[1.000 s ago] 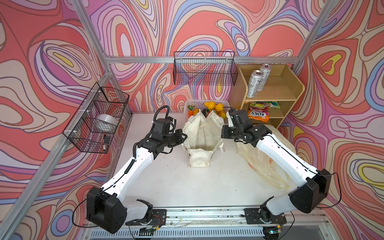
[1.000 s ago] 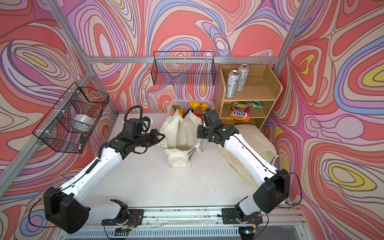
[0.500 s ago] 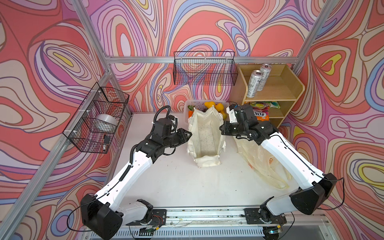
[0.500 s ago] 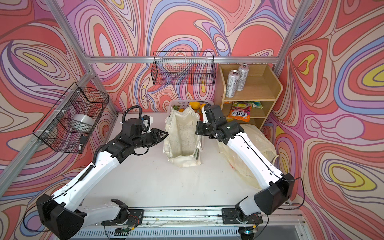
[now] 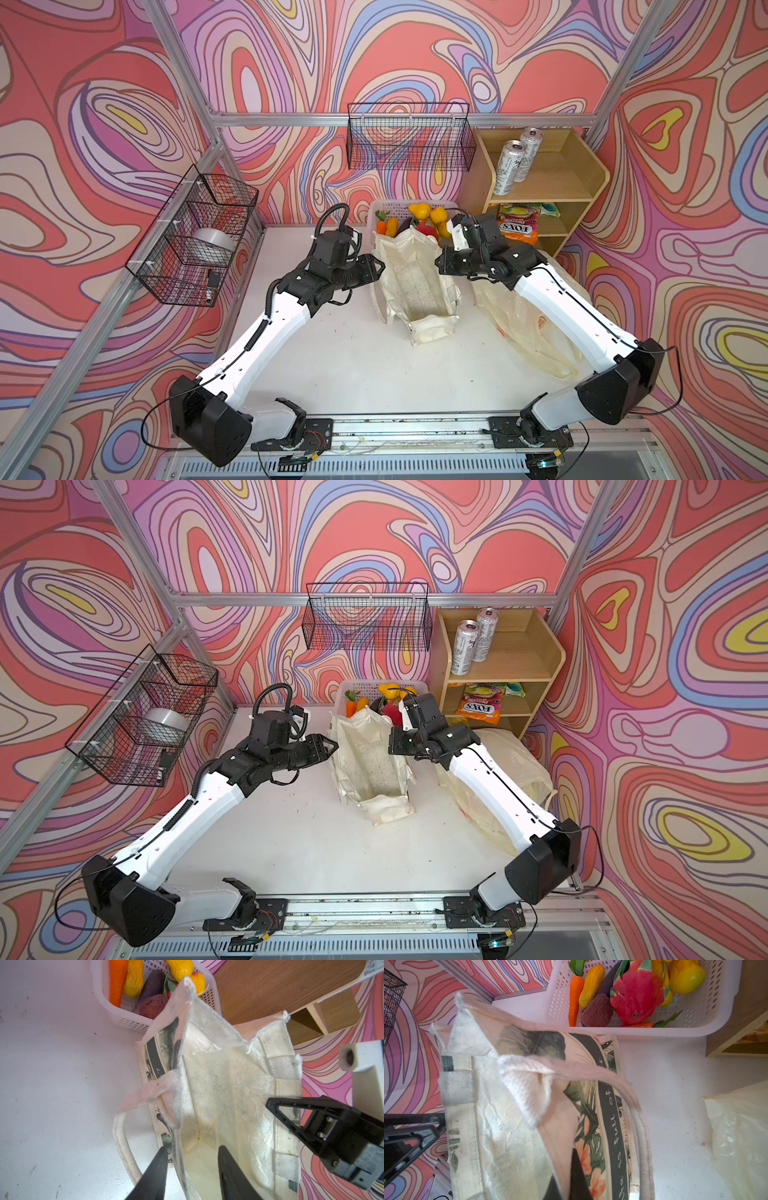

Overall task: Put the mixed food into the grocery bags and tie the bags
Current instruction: 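Grasp the tote's opposite rim with the right gripper and spread it open, then grasp a silver can on the shelf with the right gripper while left holds the tote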

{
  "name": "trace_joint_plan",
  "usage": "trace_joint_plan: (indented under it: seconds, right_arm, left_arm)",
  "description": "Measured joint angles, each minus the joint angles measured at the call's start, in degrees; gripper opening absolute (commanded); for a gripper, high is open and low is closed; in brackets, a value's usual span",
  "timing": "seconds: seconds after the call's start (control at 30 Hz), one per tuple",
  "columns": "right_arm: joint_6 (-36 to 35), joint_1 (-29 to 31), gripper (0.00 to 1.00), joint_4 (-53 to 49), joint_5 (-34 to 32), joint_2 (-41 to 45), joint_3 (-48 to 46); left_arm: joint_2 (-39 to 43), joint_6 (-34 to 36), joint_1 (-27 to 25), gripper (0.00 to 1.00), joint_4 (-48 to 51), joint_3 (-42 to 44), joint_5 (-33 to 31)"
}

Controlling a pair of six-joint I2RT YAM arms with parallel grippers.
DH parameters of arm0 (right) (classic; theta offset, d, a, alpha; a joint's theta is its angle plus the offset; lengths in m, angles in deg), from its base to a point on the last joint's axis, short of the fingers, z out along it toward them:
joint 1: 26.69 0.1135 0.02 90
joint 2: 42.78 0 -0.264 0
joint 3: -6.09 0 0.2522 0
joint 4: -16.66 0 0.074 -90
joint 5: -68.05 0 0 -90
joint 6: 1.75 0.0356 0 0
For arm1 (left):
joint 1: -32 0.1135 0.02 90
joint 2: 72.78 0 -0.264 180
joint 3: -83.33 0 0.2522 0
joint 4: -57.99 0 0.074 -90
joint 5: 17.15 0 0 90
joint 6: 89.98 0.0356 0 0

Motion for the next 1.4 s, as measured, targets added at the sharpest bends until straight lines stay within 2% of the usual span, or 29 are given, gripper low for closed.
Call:
trace_joint_plan:
  seconds: [0.23,0.33,0.37,0.43,0.47,0.83,1.07,1.1,1.17,1.23,1.3,1.4]
  right_arm:
    - [0.00,-0.11,0.00,0.42,0.07,-0.22,-0.28]
    - [0.00,-0.17,0.00,0.87,0.07,-0.39,-0.74]
    - [0.00,-0.28,0.00,1.03,0.07,-0.39,-0.98]
    - [0.02,-0.66,0.00,1.31,0.22,-0.42,-1.40]
    - [0.04,-0.94,0.00,1.44,0.35,-0.42,-1.66]
    - [2.08,-3.15,0.00,3.10,2.97,0.00,-5.55]
    - [3.52,-3.15,0.01,4.79,5.01,0.00,-5.97]
    - [3.61,-3.15,0.11,4.83,5.16,0.00,-5.97]
    - [3.63,-3.15,0.42,4.81,5.42,0.00,-5.97]
    - [3.23,-3.15,0.57,4.72,5.44,-0.04,-5.66]
    - [2.58,-3.32,0.64,3.96,5.44,-0.39,-4.33]
    - [1.75,-4.74,0.66,2.82,5.42,-0.94,-0.20]
  left_arm:
    - [0.48,-0.66,-2.10,0.49,0.61,2.99,-2.67]
    - [0.20,-1.07,-2.95,0.47,0.35,3.39,-3.23]
    - [-0.15,-1.14,-3.30,0.37,-0.07,3.39,-3.26]
    - [-1.11,-1.22,-3.72,0.06,-0.57,3.32,-3.19]
    - [-1.88,-1.38,-3.89,0.00,-0.68,3.23,-3.13]
    - [-1.62,0.50,-4.02,0.00,4.92,-4.11,-3.41]
    - [-1.27,1.05,-4.02,0.00,5.51,-2.69,-3.41]
    - [-1.27,1.05,-4.02,0.00,5.53,-2.16,-3.43]
    - [-1.27,1.07,-4.02,0.00,5.51,-1.14,-3.45]
    - [-1.33,1.09,-4.02,0.00,5.53,-0.50,-3.43]
    - [-1.36,1.14,-4.04,0.00,5.46,-0.20,-3.45]
    - [-1.33,1.38,-4.04,0.00,5.22,-0.09,-3.43]
